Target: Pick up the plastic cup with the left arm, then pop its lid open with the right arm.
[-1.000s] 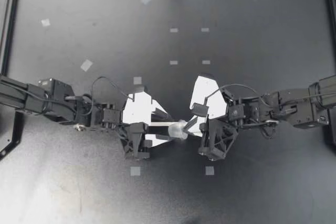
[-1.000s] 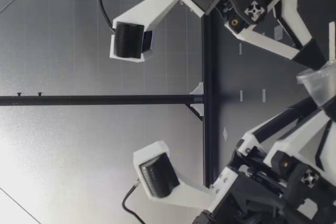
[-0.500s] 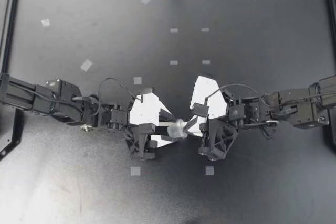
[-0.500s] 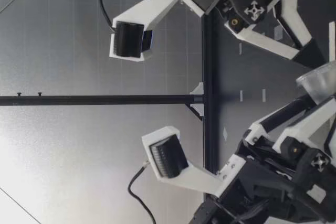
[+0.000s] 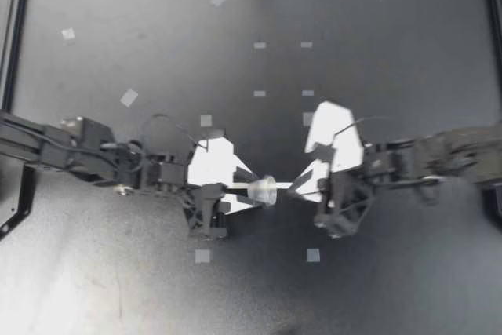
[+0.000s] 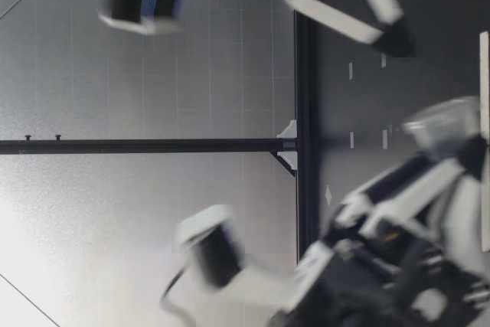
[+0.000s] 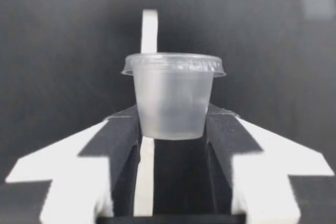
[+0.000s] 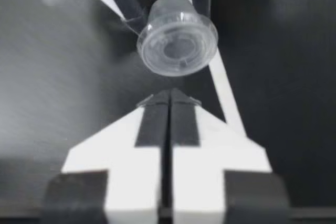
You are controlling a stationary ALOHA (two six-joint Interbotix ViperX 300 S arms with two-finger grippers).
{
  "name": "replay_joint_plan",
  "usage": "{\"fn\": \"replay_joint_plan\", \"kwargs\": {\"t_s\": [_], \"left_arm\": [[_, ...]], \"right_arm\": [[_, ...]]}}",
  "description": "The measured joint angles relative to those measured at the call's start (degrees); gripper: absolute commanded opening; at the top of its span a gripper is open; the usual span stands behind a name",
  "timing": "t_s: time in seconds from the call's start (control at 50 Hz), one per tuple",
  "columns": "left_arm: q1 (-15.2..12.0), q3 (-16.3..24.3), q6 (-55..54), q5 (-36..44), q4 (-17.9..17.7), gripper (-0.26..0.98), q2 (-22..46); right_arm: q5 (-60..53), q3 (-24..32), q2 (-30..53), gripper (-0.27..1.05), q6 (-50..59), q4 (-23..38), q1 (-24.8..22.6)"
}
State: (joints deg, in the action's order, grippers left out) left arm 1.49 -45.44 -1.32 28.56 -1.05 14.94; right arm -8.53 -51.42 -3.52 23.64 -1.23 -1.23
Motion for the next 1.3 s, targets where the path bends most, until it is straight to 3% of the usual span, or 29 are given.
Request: {"fn": "replay_joint_plan", "kwargs": {"t_s": [0.16, 0.28, 0.4, 0.58, 1.12, 1.3], "left_arm": [[-0.1, -7.1, 3.5, 18.2, 0.0, 0.08, -6.8], [0.0, -12.3, 7.5, 36.0, 0.0, 0.08, -9.8], [0.0, -14.3, 9.4, 46.1, 0.0, 0.07, -10.2], [0.0, -13.8, 9.6, 47.0, -0.1, 0.07, -10.1], [-0.1, -12.8, 9.5, 42.1, -0.1, 0.07, -9.9], [0.1, -12.7, 9.2, 41.3, -0.1, 0.07, -9.8]], "right_arm": [[-16.9, -4.5, -4.1, 0.68, 10.2, -0.4, 0.0], [-35.7, -7.2, -0.6, 0.67, 21.1, -0.5, 0.0], [-54.9, -7.6, 6.2, 0.67, 29.6, -0.6, 0.0], [-67.5, -3.9, 13.2, 0.67, 36.7, 1.0, 0.0], [-63.8, 0.1, 12.3, 0.67, 36.9, 4.7, 0.0], [-66.9, -0.3, 7.5, 0.67, 34.5, 8.6, 0.8]]}}
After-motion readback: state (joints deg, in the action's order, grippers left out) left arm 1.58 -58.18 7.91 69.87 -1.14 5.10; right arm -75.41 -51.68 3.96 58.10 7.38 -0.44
